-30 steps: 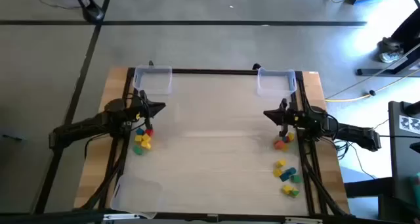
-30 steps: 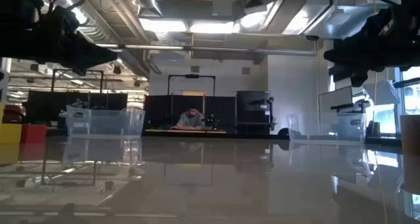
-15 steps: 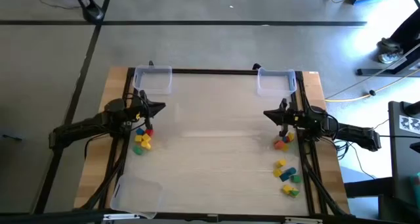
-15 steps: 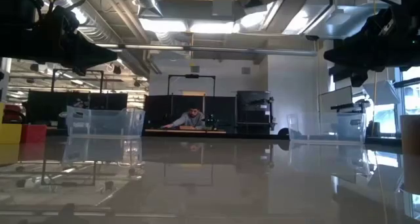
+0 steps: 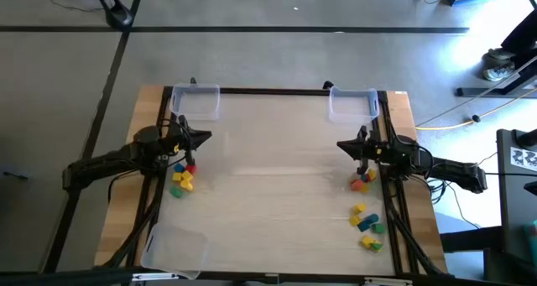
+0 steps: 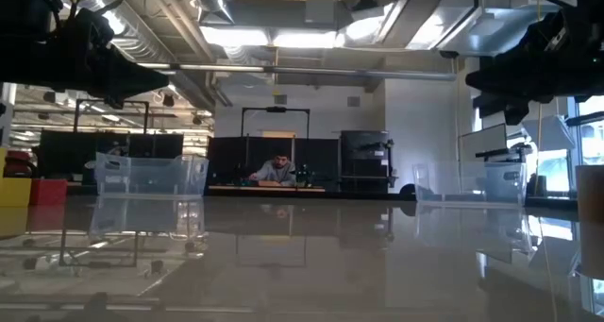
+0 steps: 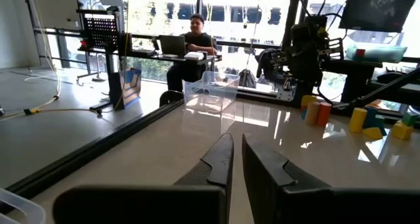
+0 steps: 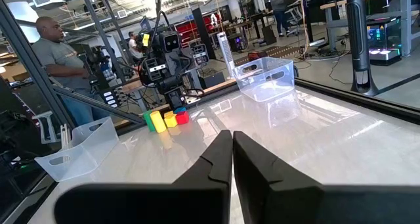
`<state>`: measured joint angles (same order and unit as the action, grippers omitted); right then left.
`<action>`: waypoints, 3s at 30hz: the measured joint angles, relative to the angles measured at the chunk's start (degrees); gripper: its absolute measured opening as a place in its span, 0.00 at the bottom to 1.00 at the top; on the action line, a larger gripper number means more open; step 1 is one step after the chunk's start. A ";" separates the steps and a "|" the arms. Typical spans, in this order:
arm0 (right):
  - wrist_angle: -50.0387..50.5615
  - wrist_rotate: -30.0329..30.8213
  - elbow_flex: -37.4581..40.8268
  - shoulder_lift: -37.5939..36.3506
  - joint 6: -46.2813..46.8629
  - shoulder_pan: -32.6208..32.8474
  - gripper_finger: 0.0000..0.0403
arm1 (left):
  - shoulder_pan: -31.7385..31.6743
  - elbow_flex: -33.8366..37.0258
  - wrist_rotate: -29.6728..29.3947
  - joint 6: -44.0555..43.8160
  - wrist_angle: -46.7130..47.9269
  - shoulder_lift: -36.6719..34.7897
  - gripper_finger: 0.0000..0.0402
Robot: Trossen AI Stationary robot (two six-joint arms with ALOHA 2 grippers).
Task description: Sort blocks by size
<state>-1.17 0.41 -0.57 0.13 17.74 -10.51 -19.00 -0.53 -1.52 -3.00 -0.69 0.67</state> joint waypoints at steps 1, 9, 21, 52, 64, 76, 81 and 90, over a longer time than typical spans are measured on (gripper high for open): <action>-0.01 0.00 0.00 -0.01 0.00 0.00 0.04 | 0.00 0.01 0.00 -0.01 0.00 0.00 0.05; -0.22 0.01 0.02 0.00 0.00 0.00 0.04 | 0.02 0.00 -0.06 0.14 0.00 0.02 0.05; -4.95 19.53 0.02 0.23 -4.66 -0.01 0.04 | -0.11 0.06 -0.81 1.26 -5.60 -0.04 0.05; -3.25 24.45 0.02 0.27 -10.75 -0.01 0.04 | -0.48 -52.03 -3.74 -17.98 53.48 47.26 0.05; -3.33 24.56 0.02 0.27 -14.24 -0.01 0.04 | -1.42 -49.25 0.72 -25.33 60.07 54.89 0.16; -2.84 24.49 -0.01 0.27 -15.15 -0.01 0.04 | 0.21 -49.25 9.94 -31.88 68.73 66.69 0.55; -2.82 24.56 -0.01 0.27 -15.19 -0.01 0.04 | 4.30 -49.25 7.44 -38.97 70.74 69.63 0.57; -2.73 24.58 -0.01 0.27 -15.23 -0.01 0.04 | 9.09 -45.86 4.32 -47.36 69.22 72.24 0.57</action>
<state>-3.90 24.99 -0.58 0.40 2.51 -10.52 -9.92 -46.38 2.80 -50.36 68.53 72.90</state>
